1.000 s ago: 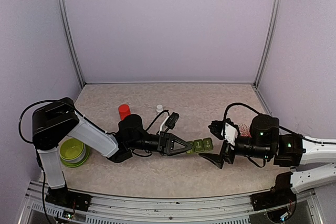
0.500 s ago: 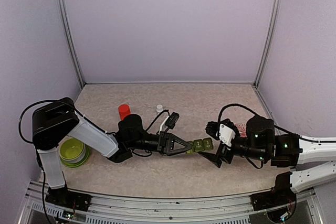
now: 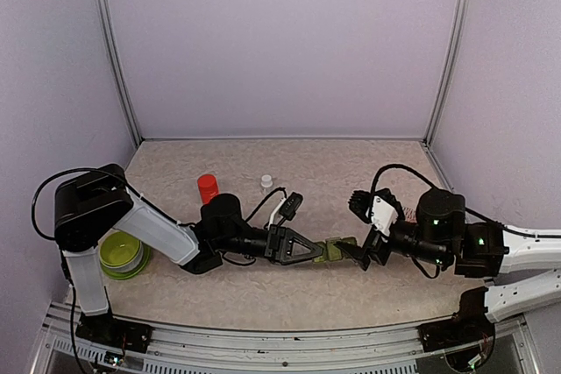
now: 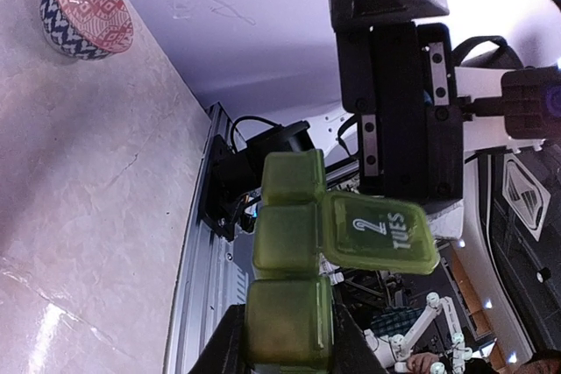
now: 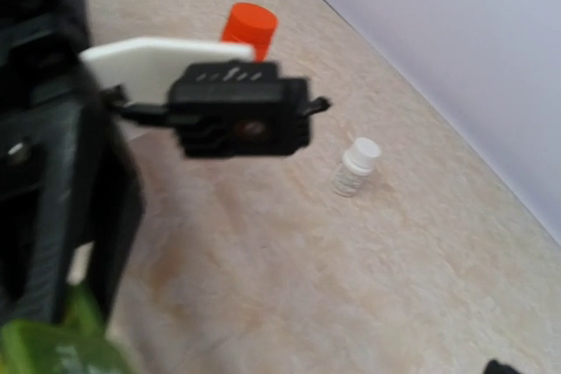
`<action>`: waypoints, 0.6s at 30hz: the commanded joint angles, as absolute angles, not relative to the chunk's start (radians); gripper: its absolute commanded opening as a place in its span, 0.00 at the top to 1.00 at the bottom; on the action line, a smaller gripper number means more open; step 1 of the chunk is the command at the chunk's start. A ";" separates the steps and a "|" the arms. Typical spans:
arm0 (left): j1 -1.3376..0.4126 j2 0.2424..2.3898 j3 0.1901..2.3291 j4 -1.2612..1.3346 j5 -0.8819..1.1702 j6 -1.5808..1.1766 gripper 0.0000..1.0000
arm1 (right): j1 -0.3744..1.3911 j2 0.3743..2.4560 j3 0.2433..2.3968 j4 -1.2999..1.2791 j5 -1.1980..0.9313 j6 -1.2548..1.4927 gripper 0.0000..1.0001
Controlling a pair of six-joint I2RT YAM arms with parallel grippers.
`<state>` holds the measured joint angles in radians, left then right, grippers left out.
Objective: Sort the pills into containers
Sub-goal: Open the lid of the pill container.
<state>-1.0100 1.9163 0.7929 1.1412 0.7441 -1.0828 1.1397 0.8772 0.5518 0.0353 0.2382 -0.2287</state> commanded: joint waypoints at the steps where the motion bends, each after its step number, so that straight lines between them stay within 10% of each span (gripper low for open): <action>1: -1.023 1.921 0.825 1.092 0.742 -1.026 1.00 | 1.149 0.920 0.606 0.073 0.322 -0.234 0.00; 18: -1.034 1.855 0.854 0.875 0.715 -0.863 1.00 | 1.149 1.005 0.702 -0.106 0.346 -0.251 0.00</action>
